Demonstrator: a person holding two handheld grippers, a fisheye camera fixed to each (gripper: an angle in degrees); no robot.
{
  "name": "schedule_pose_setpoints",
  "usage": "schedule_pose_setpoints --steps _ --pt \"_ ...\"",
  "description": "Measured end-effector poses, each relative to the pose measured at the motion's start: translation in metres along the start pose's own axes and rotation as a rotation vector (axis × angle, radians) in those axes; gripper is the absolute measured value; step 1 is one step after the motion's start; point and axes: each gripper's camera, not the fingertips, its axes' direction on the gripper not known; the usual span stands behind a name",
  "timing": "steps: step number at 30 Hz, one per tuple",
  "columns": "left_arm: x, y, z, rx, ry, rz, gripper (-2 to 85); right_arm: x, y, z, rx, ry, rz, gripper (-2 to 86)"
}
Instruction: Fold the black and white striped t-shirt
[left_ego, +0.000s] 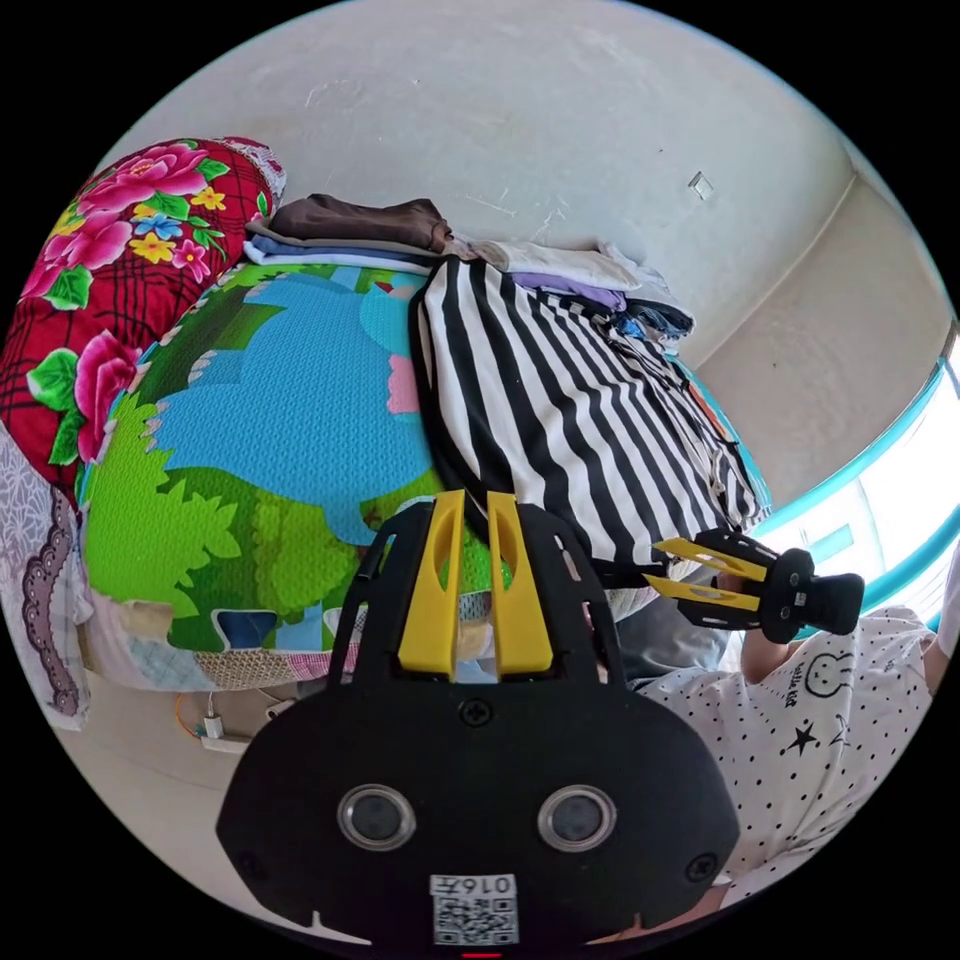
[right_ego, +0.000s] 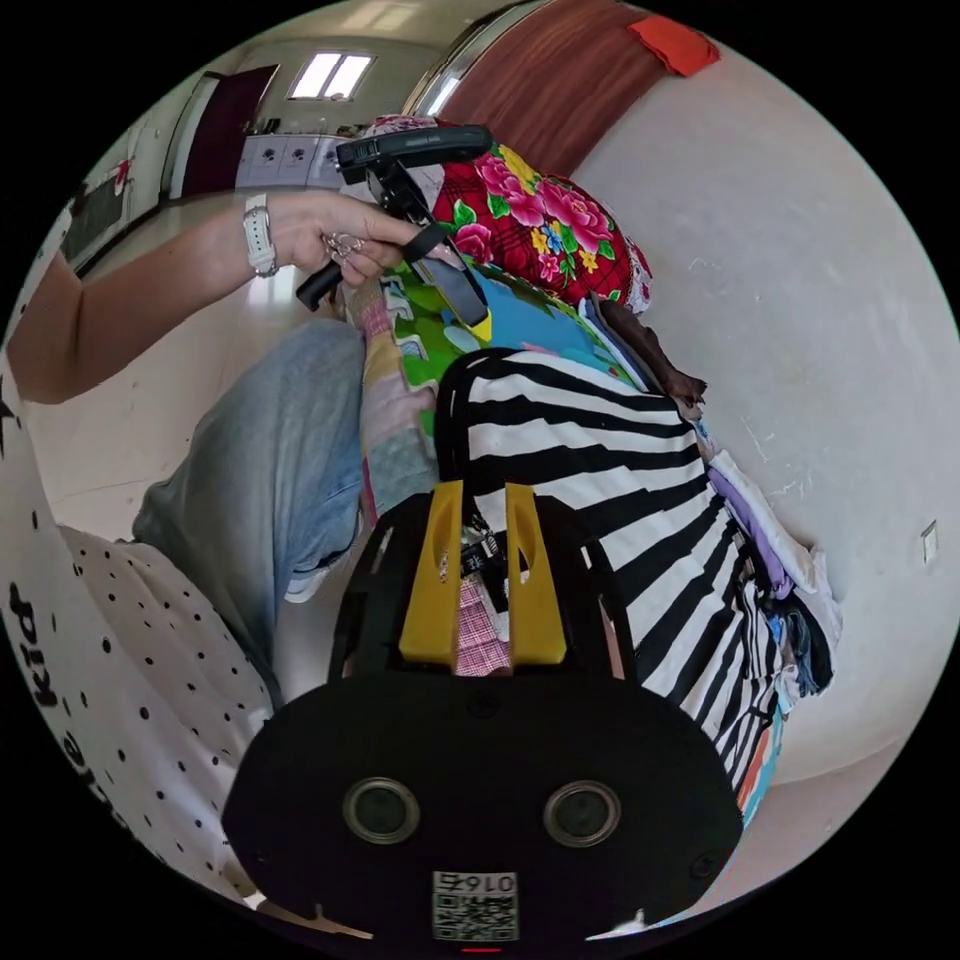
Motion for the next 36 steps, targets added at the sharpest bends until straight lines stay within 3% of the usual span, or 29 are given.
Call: schedule_pose_setpoints --steps 15,21,26,36 --pt "0.004 0.021 0.034 0.013 0.036 -0.003 4.0 -0.075 -0.031 -0.008 -0.044 0.085 -0.061 2.6" --pt "-0.021 0.025 0.058 0.007 0.269 -0.078 3.9 -0.075 -0.030 -0.027 0.052 0.072 0.065 1.8" --pt "-0.024 0.021 0.087 -0.045 0.313 -0.090 4.1 -0.061 -0.023 -0.040 0.131 -0.034 0.186 1.5" --pt "-0.026 0.013 0.120 -0.020 0.414 -0.136 4.1 -0.070 -0.017 -0.045 0.146 -0.019 0.181 1.3"
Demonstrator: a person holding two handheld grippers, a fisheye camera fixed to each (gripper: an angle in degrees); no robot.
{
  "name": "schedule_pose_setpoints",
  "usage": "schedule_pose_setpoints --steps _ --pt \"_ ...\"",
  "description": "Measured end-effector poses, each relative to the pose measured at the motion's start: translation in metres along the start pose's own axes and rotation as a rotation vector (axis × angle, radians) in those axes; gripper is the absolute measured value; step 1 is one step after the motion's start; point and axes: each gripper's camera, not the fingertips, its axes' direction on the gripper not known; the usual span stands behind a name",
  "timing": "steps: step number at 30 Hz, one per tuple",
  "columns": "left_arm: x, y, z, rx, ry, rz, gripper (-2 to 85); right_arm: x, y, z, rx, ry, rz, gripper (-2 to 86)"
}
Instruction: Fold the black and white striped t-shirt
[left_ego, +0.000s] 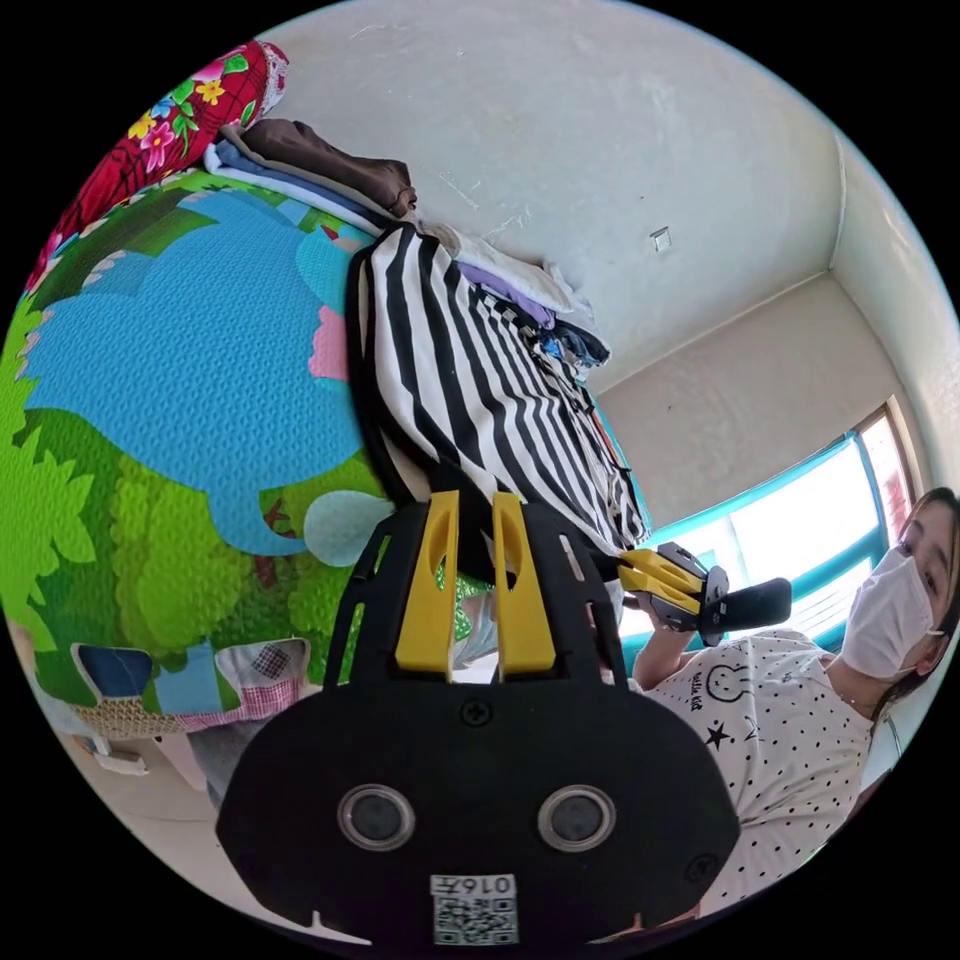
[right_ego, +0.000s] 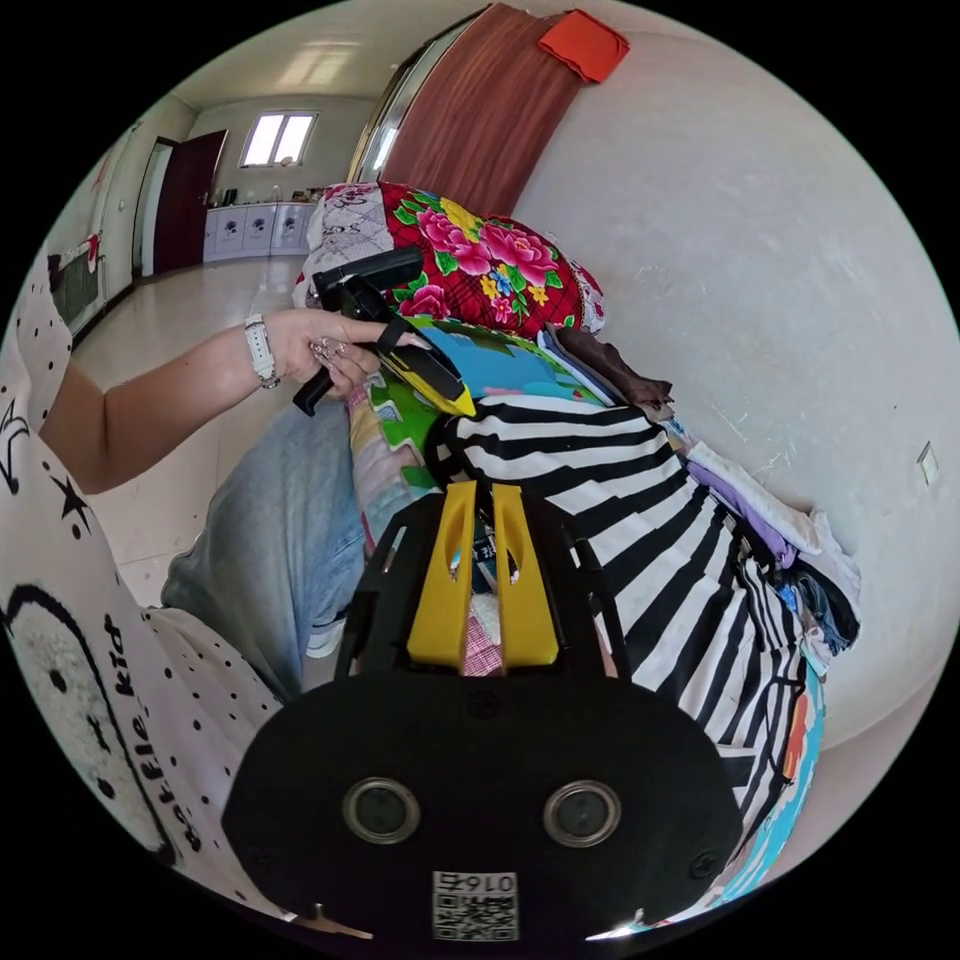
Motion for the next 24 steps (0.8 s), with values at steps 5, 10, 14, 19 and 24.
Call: schedule_pose_setpoints --steps 5,10,14,19,24 --pt "-0.008 0.005 0.012 -0.027 -0.016 -0.035 3.2 0.000 0.004 -0.003 0.014 -0.012 0.013 1.3" --pt "-0.009 0.006 0.019 -0.022 0.007 -0.044 4.1 0.000 0.008 -0.005 0.022 -0.014 0.016 1.4" --pt "-0.004 0.001 0.038 -0.045 0.084 -0.028 4.8 0.000 0.011 -0.005 0.027 -0.009 0.020 1.4" --pt "0.001 -0.005 0.050 -0.020 0.091 -0.019 2.9 0.003 0.014 -0.009 0.045 -0.013 0.037 1.5" --pt "0.002 -0.008 0.046 0.030 0.070 -0.012 -0.7 0.005 0.019 -0.013 0.053 -0.021 0.039 1.5"
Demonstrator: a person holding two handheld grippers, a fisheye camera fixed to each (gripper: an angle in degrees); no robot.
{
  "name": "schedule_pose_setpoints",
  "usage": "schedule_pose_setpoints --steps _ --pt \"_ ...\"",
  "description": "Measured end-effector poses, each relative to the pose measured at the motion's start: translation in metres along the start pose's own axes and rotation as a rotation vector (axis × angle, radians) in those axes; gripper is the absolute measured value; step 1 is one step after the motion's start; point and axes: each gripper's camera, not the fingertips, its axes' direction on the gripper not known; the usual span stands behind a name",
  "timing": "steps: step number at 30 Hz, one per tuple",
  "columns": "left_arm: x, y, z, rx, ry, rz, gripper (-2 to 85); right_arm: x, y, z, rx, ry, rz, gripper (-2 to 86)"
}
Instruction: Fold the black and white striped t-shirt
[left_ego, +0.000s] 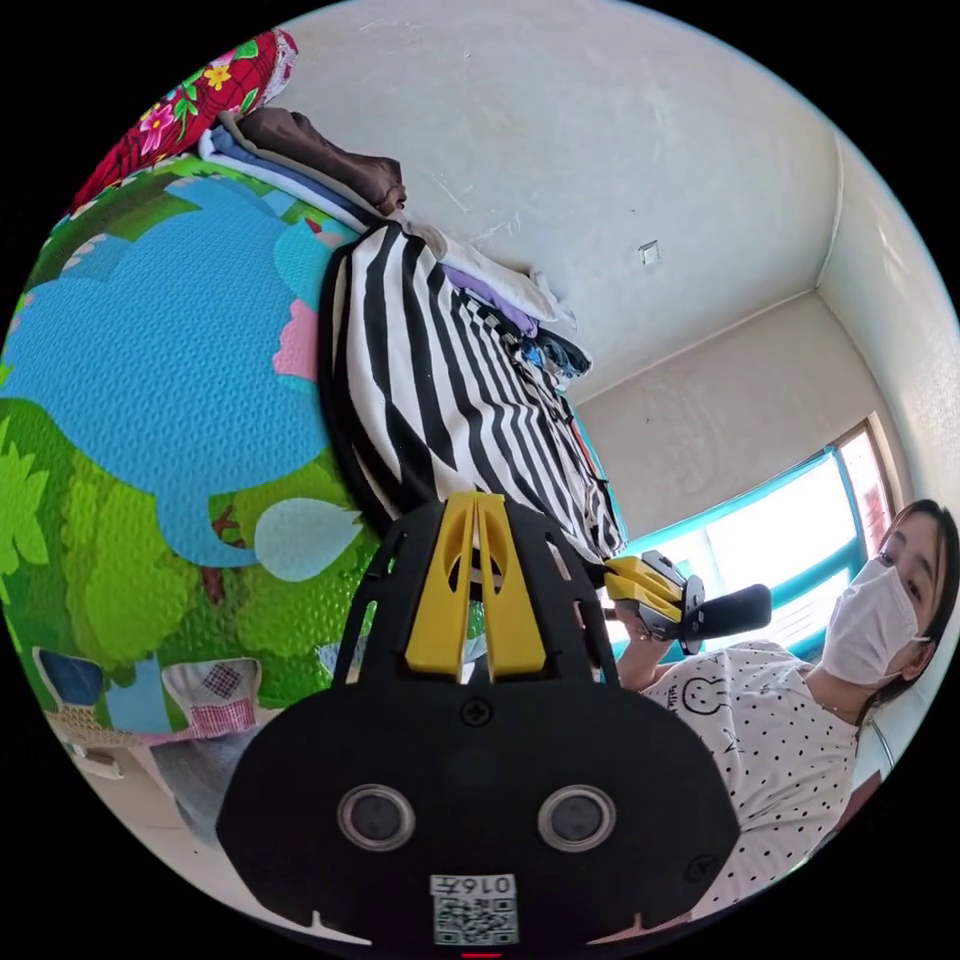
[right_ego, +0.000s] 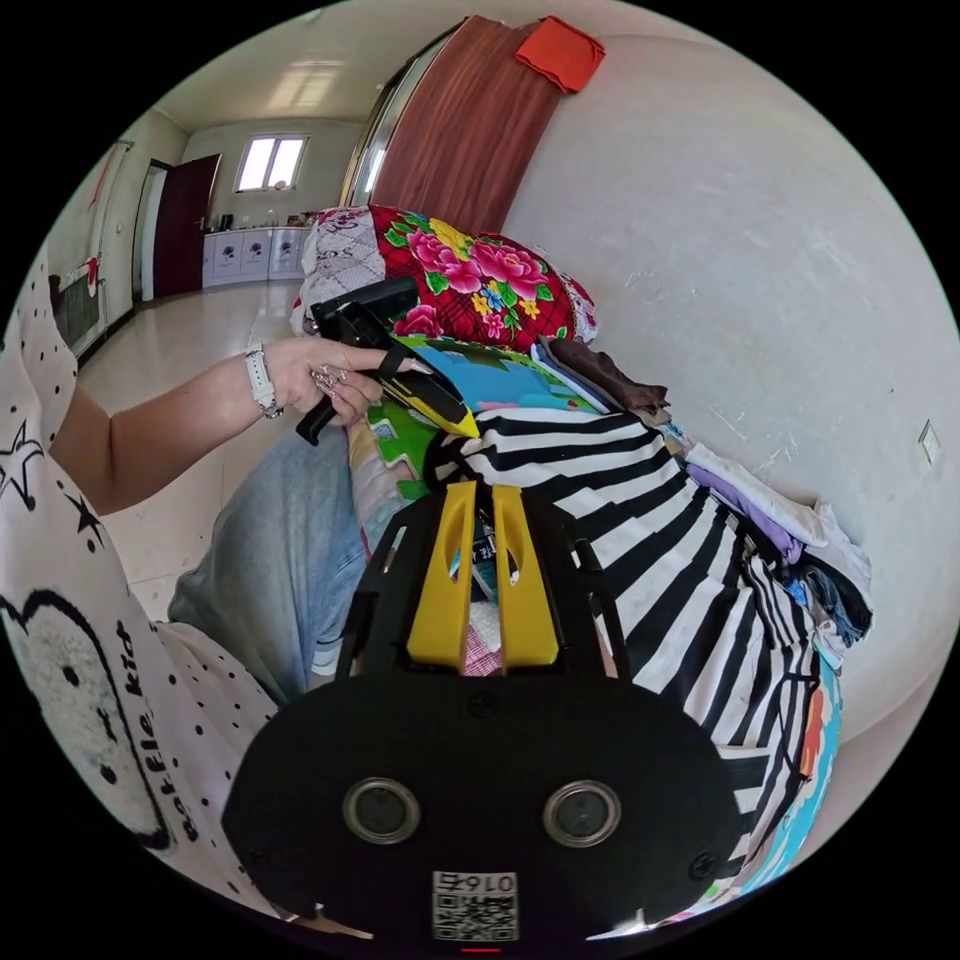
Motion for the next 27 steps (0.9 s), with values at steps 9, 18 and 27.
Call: schedule_pose_setpoints --steps 9,18,27 --pt "0.006 0.017 0.004 -0.089 -0.044 0.037 0.3 -0.006 0.010 -0.002 0.006 0.006 -0.037 1.6" --pt "-0.008 0.035 0.026 -0.088 0.199 -0.023 5.5 0.010 0.011 -0.011 0.045 -0.011 0.034 1.6" --pt "-0.027 0.028 0.036 -0.052 0.236 -0.079 5.7 0.010 0.012 -0.013 0.050 -0.008 0.025 1.6"
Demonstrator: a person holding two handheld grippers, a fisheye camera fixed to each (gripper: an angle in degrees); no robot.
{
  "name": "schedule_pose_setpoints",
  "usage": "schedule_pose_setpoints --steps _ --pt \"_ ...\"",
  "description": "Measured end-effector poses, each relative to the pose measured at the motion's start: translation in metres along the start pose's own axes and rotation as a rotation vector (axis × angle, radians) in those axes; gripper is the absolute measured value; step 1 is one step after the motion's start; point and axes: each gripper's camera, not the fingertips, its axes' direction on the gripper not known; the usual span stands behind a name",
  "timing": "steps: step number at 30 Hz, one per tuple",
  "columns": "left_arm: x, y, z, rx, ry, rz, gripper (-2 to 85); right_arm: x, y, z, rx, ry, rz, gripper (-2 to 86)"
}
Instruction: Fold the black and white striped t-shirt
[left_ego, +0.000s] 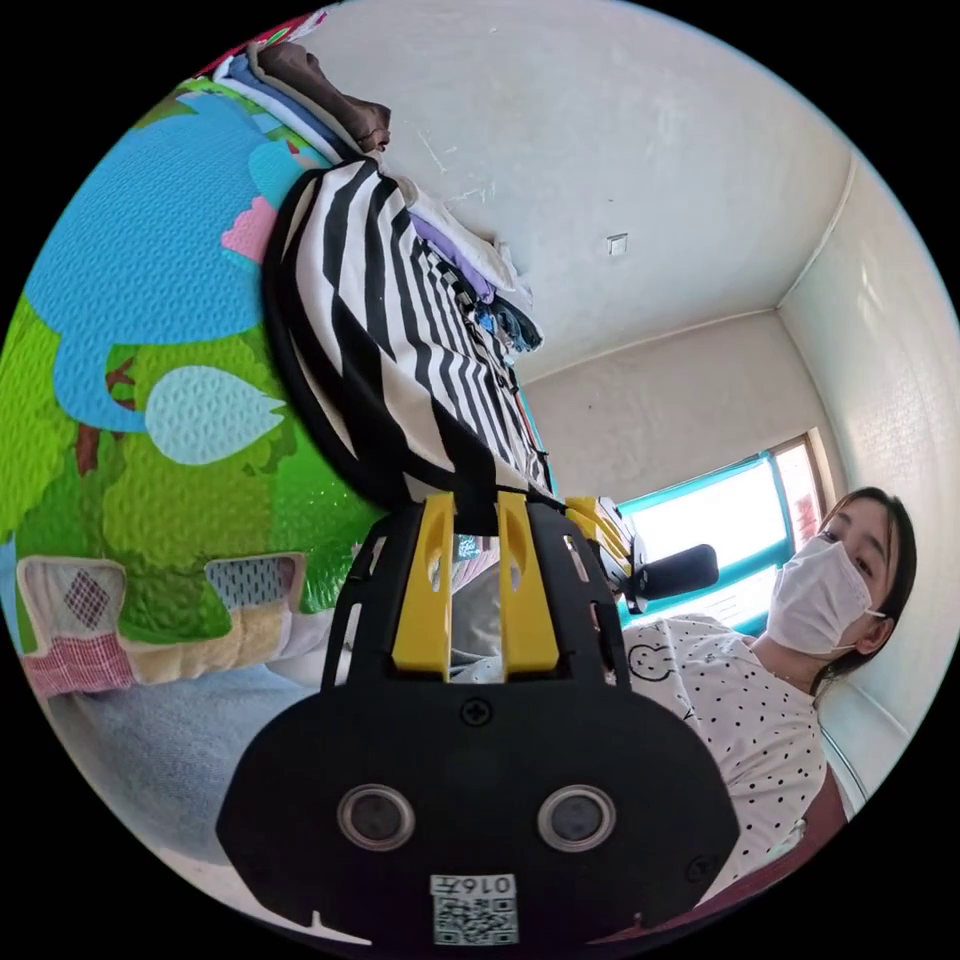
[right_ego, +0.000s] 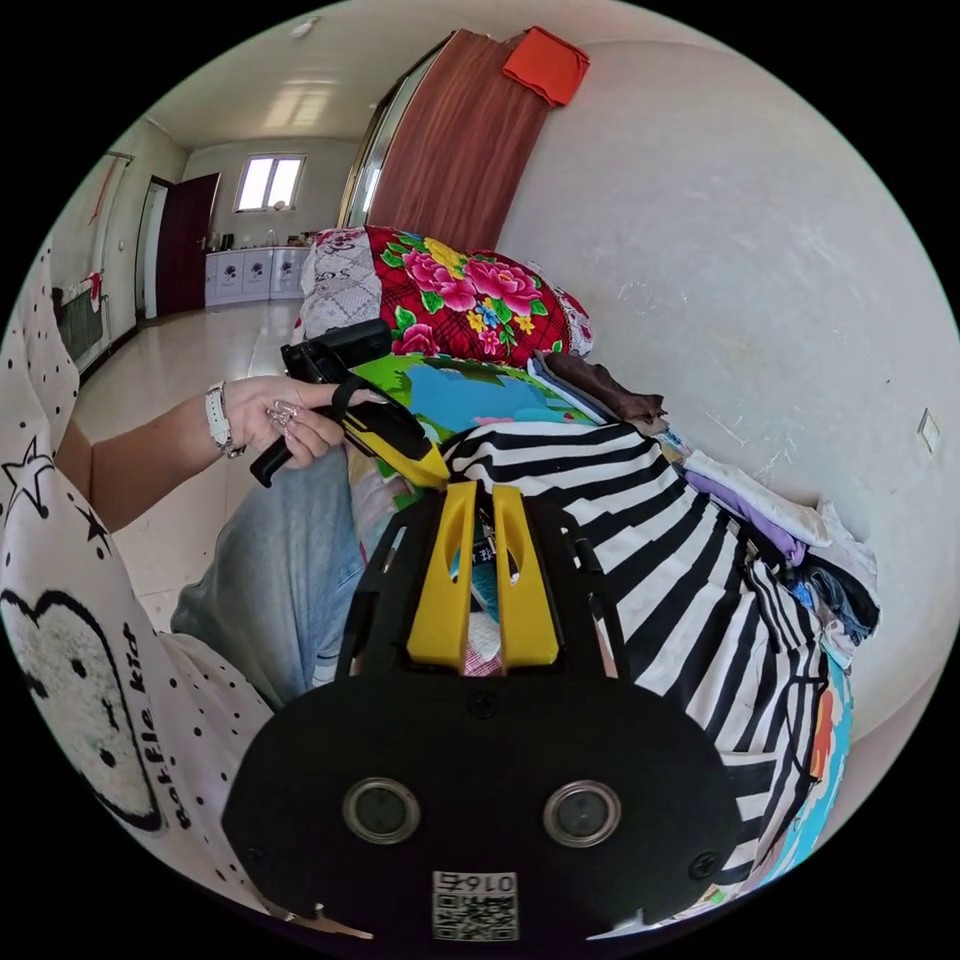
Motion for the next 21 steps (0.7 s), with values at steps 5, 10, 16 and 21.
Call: schedule_pose_setpoints --steps 5,10,16,21 --pt "-0.001 -0.008 -0.010 0.053 -0.045 0.003 5.7 -0.003 0.002 0.000 -0.009 -0.009 -0.006 1.6" --pt "-0.007 -0.012 -0.031 0.131 -0.048 -0.014 4.8 -0.005 0.001 0.002 -0.018 -0.006 -0.018 1.6" --pt "-0.011 -0.017 -0.047 0.175 -0.063 -0.023 0.3 -0.010 -0.005 0.006 -0.027 0.000 -0.042 1.6" --pt "-0.010 -0.018 -0.057 0.159 -0.082 -0.024 -0.9 -0.014 -0.009 0.011 -0.041 0.007 -0.069 1.5"
